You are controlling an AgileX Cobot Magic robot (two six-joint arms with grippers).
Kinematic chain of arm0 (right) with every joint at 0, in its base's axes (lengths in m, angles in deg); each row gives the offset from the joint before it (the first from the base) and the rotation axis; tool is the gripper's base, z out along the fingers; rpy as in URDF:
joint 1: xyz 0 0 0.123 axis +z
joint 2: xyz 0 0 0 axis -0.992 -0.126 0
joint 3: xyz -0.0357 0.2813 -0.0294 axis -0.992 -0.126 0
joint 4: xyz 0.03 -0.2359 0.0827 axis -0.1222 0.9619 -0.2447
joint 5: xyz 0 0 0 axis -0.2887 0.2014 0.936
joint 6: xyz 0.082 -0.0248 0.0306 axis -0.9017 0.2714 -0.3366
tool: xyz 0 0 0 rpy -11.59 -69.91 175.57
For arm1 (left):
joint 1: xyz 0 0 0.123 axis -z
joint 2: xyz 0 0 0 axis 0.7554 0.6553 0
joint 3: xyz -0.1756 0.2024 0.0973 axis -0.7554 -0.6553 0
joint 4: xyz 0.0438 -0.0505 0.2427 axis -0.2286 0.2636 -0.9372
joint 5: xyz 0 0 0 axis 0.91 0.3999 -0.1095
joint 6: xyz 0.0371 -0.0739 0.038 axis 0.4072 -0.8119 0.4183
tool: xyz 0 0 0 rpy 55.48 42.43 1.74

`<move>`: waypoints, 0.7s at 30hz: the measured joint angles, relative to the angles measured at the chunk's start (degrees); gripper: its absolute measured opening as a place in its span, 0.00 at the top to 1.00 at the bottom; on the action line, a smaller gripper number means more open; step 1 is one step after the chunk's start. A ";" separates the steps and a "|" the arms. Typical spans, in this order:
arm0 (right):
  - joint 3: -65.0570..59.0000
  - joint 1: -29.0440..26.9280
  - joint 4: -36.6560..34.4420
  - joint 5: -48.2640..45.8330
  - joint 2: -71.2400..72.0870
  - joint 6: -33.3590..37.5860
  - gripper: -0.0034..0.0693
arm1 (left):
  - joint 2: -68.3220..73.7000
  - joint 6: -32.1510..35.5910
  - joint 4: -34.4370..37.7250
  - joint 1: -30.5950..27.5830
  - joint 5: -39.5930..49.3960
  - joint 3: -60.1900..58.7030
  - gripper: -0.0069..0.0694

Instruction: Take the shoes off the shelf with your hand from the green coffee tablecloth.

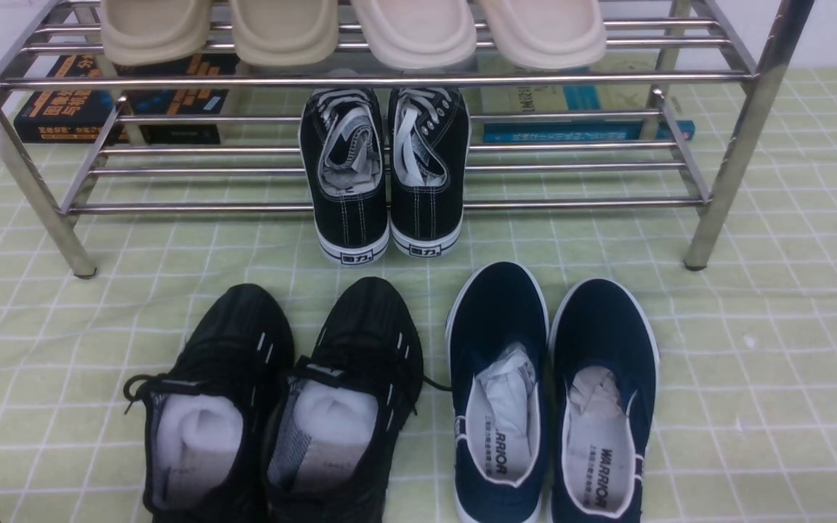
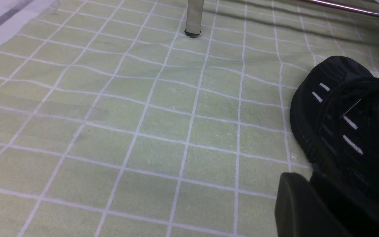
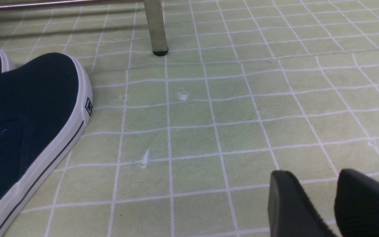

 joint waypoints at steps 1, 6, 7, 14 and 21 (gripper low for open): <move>0.00 0.00 0.00 0.00 0.00 0.00 0.63 | 0.00 0.00 0.00 0.00 0.00 0.00 0.80; 0.00 0.00 0.00 0.00 0.00 0.00 0.63 | 0.00 0.00 0.00 0.00 0.00 0.00 0.79; 0.00 0.00 0.00 0.00 0.00 0.00 0.63 | 0.00 0.00 0.00 0.00 0.00 0.00 0.79; 0.00 0.00 0.00 0.00 0.00 0.00 0.63 | 0.00 0.00 0.00 0.00 0.00 0.00 0.77; 0.00 0.00 0.00 0.00 0.00 0.00 0.63 | 0.00 0.00 0.00 0.00 0.00 0.00 0.77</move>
